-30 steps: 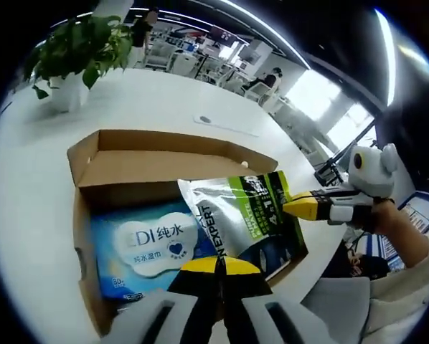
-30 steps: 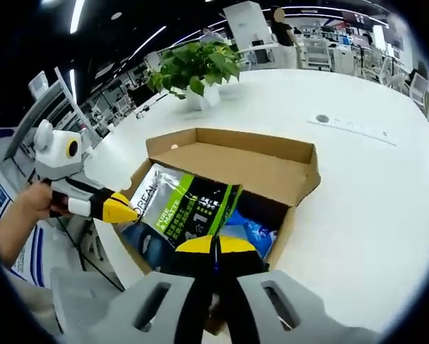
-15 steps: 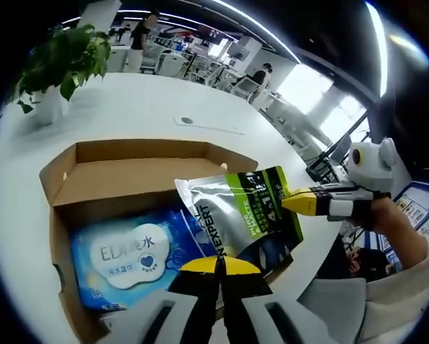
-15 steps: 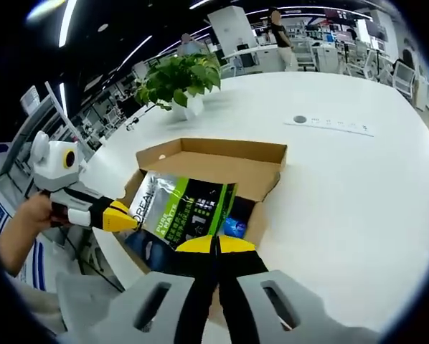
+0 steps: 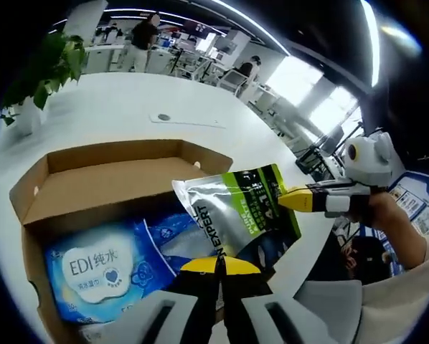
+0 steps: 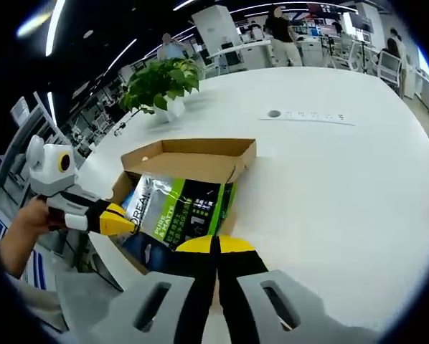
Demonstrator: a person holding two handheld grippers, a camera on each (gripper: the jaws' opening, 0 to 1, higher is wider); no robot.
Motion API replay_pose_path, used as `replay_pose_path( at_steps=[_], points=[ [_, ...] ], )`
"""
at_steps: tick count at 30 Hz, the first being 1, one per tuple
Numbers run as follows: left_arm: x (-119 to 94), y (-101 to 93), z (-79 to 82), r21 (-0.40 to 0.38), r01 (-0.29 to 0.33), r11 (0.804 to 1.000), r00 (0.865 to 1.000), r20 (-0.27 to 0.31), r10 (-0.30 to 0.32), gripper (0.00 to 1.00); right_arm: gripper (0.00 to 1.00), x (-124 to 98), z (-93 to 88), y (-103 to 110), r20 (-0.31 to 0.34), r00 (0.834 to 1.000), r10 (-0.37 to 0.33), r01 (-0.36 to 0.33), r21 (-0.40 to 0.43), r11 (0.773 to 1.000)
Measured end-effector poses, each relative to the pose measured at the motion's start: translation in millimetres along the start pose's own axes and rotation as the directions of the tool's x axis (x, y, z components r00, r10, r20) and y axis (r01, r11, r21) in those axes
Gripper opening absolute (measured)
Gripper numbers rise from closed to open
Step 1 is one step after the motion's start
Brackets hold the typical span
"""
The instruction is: Operate the shoe box by opening the lid, removing the specified soft item, and placing it in the target area until the item is outside and the box remains undamaged.
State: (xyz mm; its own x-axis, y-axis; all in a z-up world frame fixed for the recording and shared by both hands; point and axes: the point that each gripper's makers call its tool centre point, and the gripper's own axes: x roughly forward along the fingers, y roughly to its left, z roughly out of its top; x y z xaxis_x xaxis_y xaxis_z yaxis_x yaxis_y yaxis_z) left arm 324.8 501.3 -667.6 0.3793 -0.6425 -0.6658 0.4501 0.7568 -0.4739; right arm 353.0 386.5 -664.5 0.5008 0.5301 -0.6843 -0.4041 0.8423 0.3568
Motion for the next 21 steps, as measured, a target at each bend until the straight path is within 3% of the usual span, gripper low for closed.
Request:
replay_pose_path(
  at_steps=[21],
  points=[
    [48.6,-35.3,11.3,0.036,0.026,0.999,0.999,-0.043,-0.025,0.00,0.00,-19.0,-2.1,-56.8,-0.020,0.997,-0.077,0.078,0.037,0.996]
  ],
)
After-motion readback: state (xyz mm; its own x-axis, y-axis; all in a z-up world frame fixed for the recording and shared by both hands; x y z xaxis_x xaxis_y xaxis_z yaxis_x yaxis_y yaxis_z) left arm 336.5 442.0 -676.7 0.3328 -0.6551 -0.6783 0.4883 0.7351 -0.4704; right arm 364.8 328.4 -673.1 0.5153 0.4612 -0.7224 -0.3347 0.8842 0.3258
